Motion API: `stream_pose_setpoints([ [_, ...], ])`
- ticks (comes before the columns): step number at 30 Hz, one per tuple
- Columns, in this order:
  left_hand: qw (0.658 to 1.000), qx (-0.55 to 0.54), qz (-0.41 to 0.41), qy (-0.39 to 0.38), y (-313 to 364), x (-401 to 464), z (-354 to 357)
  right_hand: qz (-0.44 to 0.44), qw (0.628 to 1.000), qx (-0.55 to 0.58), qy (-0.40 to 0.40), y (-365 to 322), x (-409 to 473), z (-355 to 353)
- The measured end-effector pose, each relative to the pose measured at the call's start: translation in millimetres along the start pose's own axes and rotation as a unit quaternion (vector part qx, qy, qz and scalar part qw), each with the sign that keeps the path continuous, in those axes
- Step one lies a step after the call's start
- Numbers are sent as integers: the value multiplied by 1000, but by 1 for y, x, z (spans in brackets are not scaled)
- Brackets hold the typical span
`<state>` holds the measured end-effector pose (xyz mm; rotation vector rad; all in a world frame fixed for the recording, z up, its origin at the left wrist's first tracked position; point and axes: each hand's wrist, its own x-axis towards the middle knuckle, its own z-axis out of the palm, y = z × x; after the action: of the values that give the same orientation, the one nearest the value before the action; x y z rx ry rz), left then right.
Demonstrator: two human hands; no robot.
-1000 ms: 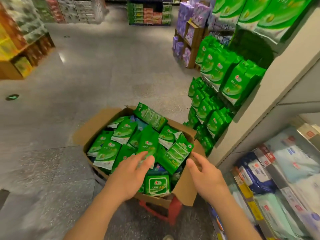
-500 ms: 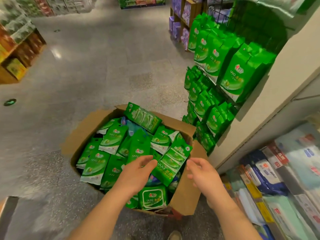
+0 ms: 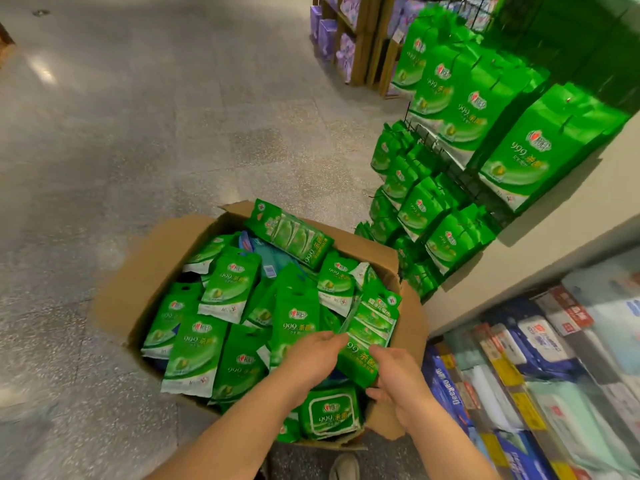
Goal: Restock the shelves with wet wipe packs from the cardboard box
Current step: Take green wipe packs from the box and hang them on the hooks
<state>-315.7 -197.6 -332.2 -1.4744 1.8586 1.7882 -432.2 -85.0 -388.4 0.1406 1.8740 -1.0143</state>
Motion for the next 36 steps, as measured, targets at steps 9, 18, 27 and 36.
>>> stream_pose_setpoints([
  [9,978,190,89,-11,-11,5,-10,10,985,162,67,8,-15,27],
  [18,987,96,129,-8,-18,-2,-18,-75,962,238,106,16,-40,31],
  [27,955,-275,4,-109,-7,0,-56,-199,958,201,38,-25,-99,62],
  [36,914,-400,36,-59,-20,-4,-126,-247,962,64,-95,-46,-116,108],
])
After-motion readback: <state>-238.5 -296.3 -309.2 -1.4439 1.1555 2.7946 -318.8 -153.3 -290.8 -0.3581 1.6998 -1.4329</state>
